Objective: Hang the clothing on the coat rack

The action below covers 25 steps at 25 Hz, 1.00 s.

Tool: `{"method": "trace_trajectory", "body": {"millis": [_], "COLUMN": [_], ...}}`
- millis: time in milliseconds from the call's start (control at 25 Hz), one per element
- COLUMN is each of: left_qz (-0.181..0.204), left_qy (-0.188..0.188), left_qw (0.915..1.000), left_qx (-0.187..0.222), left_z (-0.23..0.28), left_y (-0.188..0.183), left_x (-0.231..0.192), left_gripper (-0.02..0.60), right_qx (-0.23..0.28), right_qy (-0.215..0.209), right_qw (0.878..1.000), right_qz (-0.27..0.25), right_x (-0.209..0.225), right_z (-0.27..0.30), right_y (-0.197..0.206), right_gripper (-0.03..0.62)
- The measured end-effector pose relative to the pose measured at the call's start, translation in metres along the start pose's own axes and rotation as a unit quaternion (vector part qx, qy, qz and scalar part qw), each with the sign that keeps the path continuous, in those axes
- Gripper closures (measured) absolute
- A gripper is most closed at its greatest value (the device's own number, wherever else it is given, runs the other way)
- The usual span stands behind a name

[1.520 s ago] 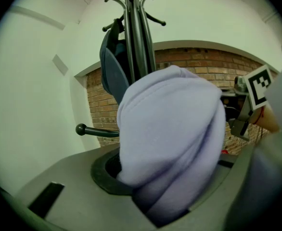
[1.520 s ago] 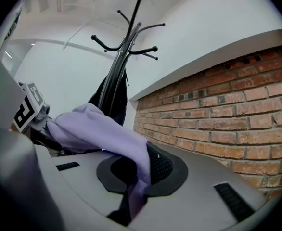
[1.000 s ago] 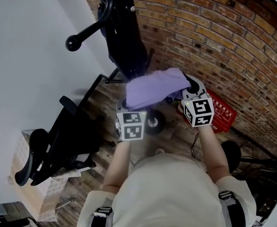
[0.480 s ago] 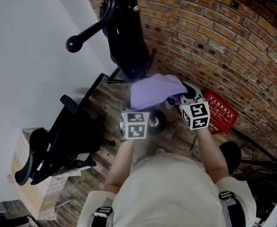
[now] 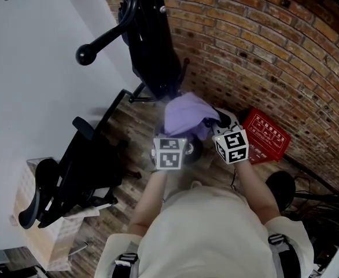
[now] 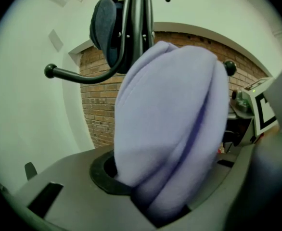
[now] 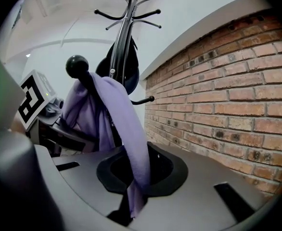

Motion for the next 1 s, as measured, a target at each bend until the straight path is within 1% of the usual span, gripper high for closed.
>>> {"method": "trace_trajectory", "body": {"millis": [400,800,1000], "left_qz": [-0.007,-0.003,-0.008], "left_qy": [0.027,0.053,0.063], "left_qw": [0.9996,0.9985,0.9980], "left_qx": [-0.004,-0.010,-0.006], "left_z": [0.004,0.007,0.010], "left_y": [0.011,0.019,0.022], "left_x": [0.010,0.021,0.027], "left_gripper": [0.419,0.410,0.410], "right_qx": [0.000,0.005,0.006], "right_qy": [-0.026,-0.052,-0.054], "right_qw": [1.000,0.999,0.998], "right_qz": [0.005,0.014,0.022], "right_x": [-0.027,-0.053,-0.058], "right_z": [-0.002,-0.004,-0.005], "right_y": [0.008,0.010,0.011], "right_gripper": [0.576,0.576,0.576]}}
Point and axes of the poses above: the fingertips, and each gripper's own axes: z forward along the fingers, x to its right, y out of its underside, the point moved 6 cm from there along -z, backward along the fingers, and after that the axes turned 9 degrees about -z, right-handed, at the moved point
